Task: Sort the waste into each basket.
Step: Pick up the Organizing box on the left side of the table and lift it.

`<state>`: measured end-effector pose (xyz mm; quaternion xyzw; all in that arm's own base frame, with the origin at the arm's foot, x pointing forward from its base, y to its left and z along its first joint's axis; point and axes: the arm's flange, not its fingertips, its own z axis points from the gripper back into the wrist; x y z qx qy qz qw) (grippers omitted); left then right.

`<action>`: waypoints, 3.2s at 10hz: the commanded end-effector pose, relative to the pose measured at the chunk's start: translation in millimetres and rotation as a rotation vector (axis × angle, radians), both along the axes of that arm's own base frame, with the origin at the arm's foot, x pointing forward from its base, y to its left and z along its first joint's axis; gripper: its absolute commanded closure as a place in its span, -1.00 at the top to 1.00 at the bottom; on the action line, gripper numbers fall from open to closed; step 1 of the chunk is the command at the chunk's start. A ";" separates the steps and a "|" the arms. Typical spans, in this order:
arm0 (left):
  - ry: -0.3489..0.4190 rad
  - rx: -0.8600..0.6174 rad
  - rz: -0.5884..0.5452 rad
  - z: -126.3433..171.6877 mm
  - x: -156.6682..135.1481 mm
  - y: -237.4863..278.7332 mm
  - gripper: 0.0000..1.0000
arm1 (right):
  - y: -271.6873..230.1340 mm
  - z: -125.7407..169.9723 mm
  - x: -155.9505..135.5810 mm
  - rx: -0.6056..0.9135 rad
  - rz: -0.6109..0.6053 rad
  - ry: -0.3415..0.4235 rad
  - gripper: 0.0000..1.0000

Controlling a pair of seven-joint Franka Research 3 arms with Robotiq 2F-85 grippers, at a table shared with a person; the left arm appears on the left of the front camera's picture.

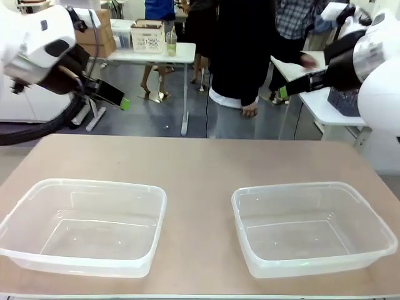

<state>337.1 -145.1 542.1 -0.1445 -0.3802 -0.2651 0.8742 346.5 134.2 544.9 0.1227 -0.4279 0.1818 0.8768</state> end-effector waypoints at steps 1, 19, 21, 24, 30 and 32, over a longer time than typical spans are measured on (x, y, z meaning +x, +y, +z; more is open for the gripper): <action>0.144 -0.362 0.011 10.4 9.6 27.8 1.00 | -13.5 24.9 2.7 0.465 0.157 0.280 1.00; 0.547 -0.143 0.063 -9.7 -61.1 184.9 1.00 | 190.5 -29.3 -4.9 0.419 0.230 0.704 1.00; 0.514 0.062 -0.069 -37.4 -80.3 157.3 1.00 | 214.7 -63.1 -29.0 0.251 0.297 0.766 1.00; 0.601 -0.006 0.001 -21.1 -71.2 172.2 1.00 | 230.6 -68.7 -59.7 0.321 0.329 0.781 1.00; 0.782 0.322 0.197 -105.2 -82.7 166.1 1.00 | 323.9 -108.8 -48.5 -0.114 0.216 1.129 1.00; 0.932 0.296 0.195 -140.6 -88.9 163.2 1.00 | 312.9 -102.9 -48.9 -0.094 0.055 1.044 1.00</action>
